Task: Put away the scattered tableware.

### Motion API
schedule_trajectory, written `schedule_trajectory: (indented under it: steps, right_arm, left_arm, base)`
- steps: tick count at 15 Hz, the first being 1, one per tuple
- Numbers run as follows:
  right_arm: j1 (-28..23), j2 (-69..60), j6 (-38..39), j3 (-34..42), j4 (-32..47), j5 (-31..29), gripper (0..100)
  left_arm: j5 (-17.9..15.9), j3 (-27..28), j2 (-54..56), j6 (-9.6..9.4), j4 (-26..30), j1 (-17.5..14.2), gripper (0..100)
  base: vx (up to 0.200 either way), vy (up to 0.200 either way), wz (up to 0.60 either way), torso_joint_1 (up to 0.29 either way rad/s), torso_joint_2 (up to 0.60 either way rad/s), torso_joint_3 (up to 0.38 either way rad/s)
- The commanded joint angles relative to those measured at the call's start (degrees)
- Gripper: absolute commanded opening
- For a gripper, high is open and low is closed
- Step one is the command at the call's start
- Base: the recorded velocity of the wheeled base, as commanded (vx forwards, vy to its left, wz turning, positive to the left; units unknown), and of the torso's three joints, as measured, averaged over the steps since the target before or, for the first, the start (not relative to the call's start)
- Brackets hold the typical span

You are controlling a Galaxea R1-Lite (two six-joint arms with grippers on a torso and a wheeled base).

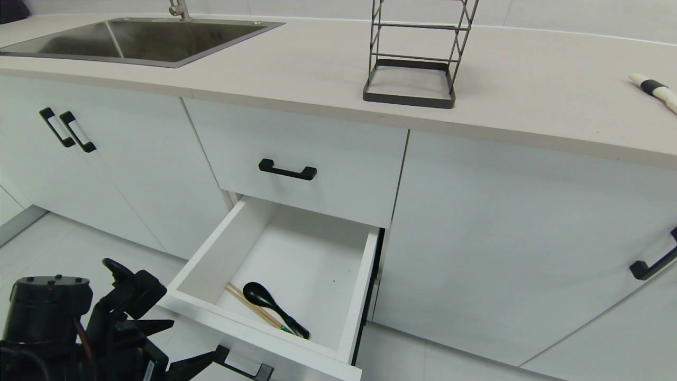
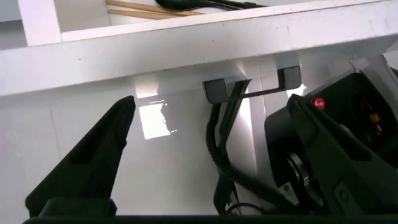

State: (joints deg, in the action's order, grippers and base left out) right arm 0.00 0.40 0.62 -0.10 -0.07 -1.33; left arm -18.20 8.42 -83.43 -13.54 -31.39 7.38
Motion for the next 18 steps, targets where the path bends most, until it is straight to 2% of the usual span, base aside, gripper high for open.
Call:
schedule_trajectory:
  steps: [1,6,9,13,14,15,18]
  right_arm:
    - [0.0,0.2,0.0,0.0,0.0,0.0,100]
    - [0.0,0.2,0.0,0.0,0.0,0.0,100]
    - [0.0,0.2,0.0,0.0,0.0,0.0,100]
    - [0.0,0.2,0.0,0.0,0.0,0.0,100]
    - [0.0,0.2,0.0,0.0,0.0,0.0,100]
    - [0.0,0.2,0.0,0.0,0.0,0.0,100]
    - [0.0,0.2,0.0,0.0,0.0,0.0,100]
  left_arm:
    - [0.0,-0.3,-1.5,0.01,-0.9,-0.1,100]
    - [-0.1,-0.2,-1.2,0.18,-2.4,-0.3,100]
    - [-0.1,-0.1,-2.4,0.62,-6.9,-0.3,100]
    - [-0.5,0.4,-3.1,0.54,-8.5,-0.2,100]
    - [-0.5,0.5,-3.6,0.62,-10.1,-0.1,100]
    - [-0.7,0.5,-5.0,0.71,-14.0,-0.3,100]
    - [-0.8,0.5,-7.7,2.38,-19.1,-0.3,100]
  base:
    - [0.000,0.000,0.00,0.000,0.00,0.000]
    - [0.000,0.000,0.00,0.000,0.00,0.000]
    - [0.000,0.000,0.00,0.000,0.00,0.000]
    - [0.000,0.000,0.00,0.000,0.00,0.000]
    - [0.000,0.000,0.00,0.000,0.00,0.000]
    - [0.000,0.000,0.00,0.000,0.00,0.000]
    - [0.000,0.000,0.00,0.000,0.00,0.000]
